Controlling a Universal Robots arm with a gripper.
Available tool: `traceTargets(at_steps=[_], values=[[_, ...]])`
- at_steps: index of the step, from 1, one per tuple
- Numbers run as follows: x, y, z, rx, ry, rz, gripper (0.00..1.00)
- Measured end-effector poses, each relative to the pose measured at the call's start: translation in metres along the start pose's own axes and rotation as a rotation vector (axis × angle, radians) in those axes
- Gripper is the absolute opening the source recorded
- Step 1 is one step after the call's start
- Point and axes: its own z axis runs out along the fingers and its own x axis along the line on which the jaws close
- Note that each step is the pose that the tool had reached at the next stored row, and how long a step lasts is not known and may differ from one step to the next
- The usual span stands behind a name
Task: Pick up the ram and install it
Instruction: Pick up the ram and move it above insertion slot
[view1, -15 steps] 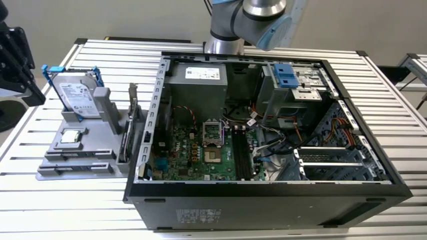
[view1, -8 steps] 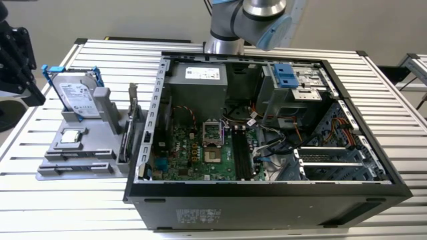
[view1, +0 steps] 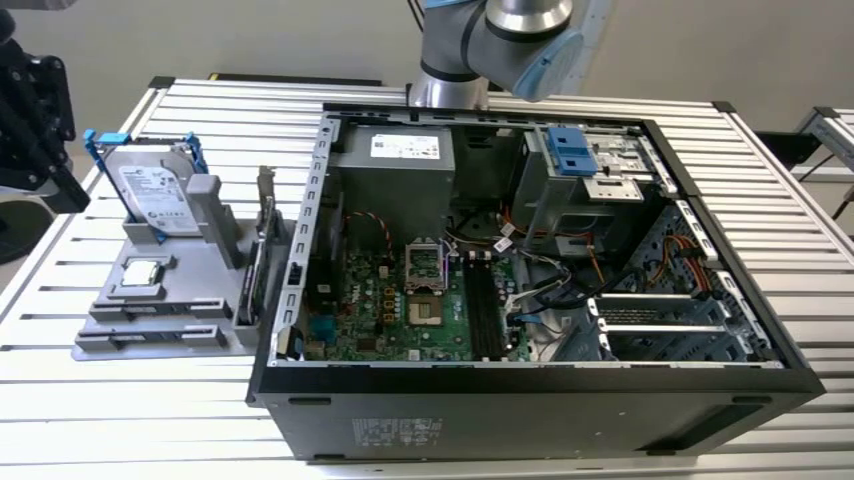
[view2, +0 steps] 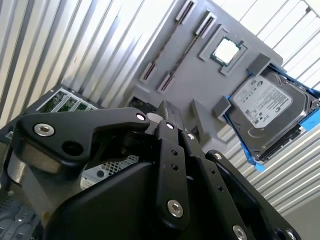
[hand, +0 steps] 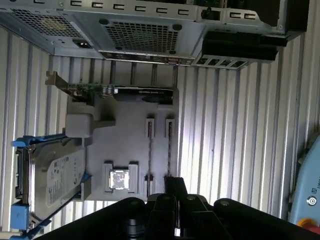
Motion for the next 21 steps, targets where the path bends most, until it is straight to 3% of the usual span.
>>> traceTargets(at_steps=[3, 6, 7, 14, 15, 21], values=[[0.0001, -0.0003, 0.0000, 0.0078, -0.0011, 0.028, 0.00], [0.0001, -0.0007, 0.0001, 0.0274, -0.0015, 0.049, 0.00], [0.0001, -0.0010, 0.0002, 0.0295, -0.0016, 0.055, 0.00], [0.0001, -0.0029, 0.0002, 0.0298, -0.0017, 0.062, 0.00], [0.0001, -0.0029, 0.0002, 0.0299, -0.0018, 0.062, 1.00], [0.0001, -0.0031, 0.0002, 0.0298, -0.0017, 0.062, 1.00]])
